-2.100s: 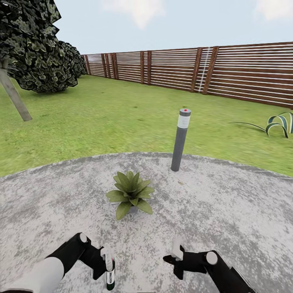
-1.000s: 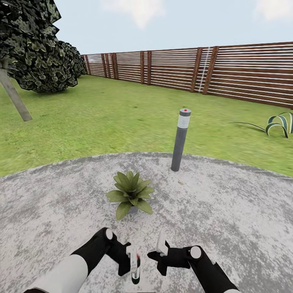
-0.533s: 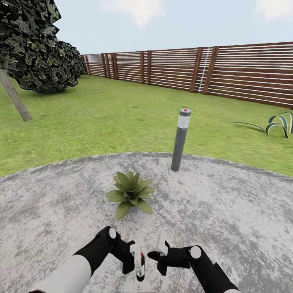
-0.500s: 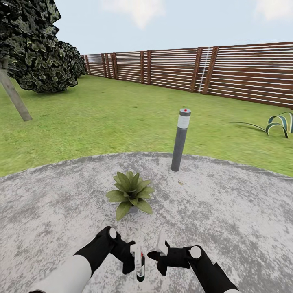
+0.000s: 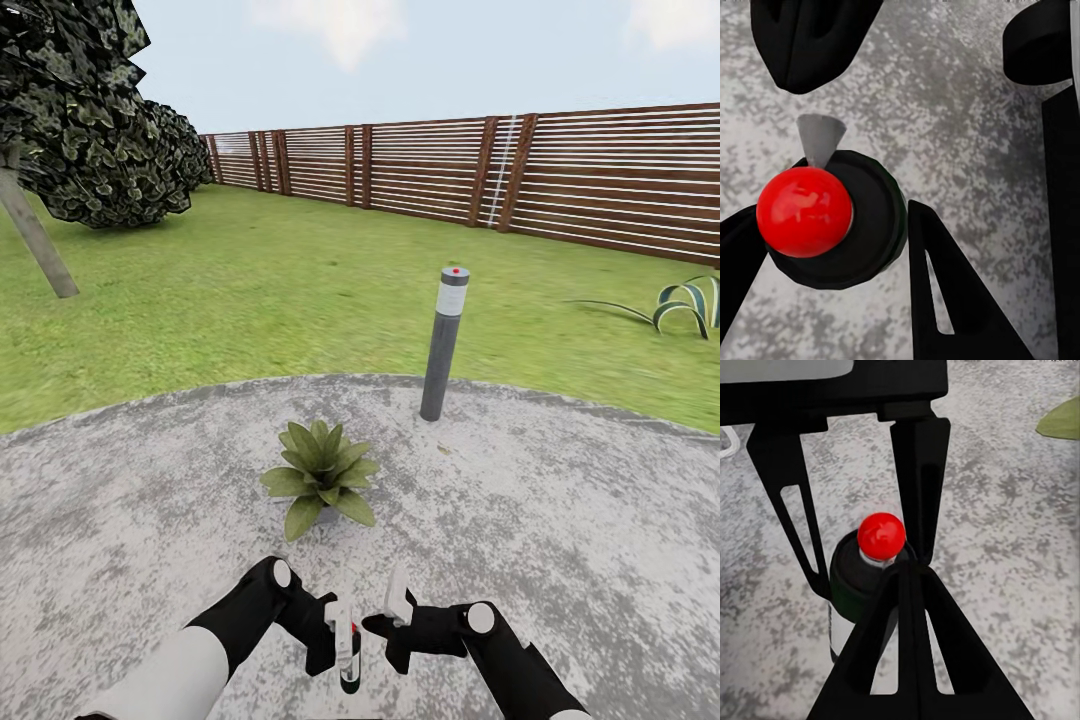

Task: Pick up the pesticide atomizer in the garden and spray insectifuge to fully cover both potted plants in the garden.

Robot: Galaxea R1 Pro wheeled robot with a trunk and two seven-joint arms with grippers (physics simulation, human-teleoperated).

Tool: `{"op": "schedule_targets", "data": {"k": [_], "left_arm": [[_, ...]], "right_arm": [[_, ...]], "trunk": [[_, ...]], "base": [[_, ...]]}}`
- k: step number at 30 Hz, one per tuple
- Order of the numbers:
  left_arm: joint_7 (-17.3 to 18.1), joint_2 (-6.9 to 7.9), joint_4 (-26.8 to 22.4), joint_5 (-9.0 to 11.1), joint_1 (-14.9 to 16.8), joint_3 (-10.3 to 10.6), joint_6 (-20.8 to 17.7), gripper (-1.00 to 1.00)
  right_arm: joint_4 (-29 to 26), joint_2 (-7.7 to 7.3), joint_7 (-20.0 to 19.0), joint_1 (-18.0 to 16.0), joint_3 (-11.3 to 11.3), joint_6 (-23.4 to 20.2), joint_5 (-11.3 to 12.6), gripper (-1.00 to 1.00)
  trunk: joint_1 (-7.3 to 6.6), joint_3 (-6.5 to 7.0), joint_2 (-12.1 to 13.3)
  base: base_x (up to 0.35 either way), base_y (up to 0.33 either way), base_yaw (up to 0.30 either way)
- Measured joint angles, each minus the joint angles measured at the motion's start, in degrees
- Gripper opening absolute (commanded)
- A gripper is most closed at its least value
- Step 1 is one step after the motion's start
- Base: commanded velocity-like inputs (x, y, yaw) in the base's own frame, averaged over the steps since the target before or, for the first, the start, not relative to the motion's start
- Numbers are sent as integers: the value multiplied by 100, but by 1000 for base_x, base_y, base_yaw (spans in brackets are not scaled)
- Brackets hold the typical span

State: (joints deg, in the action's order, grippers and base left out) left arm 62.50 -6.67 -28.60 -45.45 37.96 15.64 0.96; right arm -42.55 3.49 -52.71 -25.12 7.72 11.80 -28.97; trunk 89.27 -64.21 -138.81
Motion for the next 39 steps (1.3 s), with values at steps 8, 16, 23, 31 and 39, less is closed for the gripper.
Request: {"op": "schedule_targets", "data": {"k": [8,16,23,31,39], "left_arm": [[0,0,-3,22,3,0,0,-100],[0,-12,-6,36,9,0,0,-100],[0,-43,-6,37,5,0,0,-100],[-2,-53,-6,38,9,0,0,-100],[-32,65,12,-36,-29,18,0,-100]], "right_arm": [[-1,0,2,0,0,-1,1,-100],[-1,0,2,0,0,-2,1,-100],[-1,0,2,0,0,1,1,-100],[-1,0,2,0,0,2,-1,-100],[2,0,2,0,0,-2,-6,-100]], "trunk": [[0,0,0],[0,0,0],[0,0,0],[0,0,0],[0,0,0]], "base": [[0,0,0],[0,0,0],[0,0,0],[0,0,0],[0,0,0]]}}
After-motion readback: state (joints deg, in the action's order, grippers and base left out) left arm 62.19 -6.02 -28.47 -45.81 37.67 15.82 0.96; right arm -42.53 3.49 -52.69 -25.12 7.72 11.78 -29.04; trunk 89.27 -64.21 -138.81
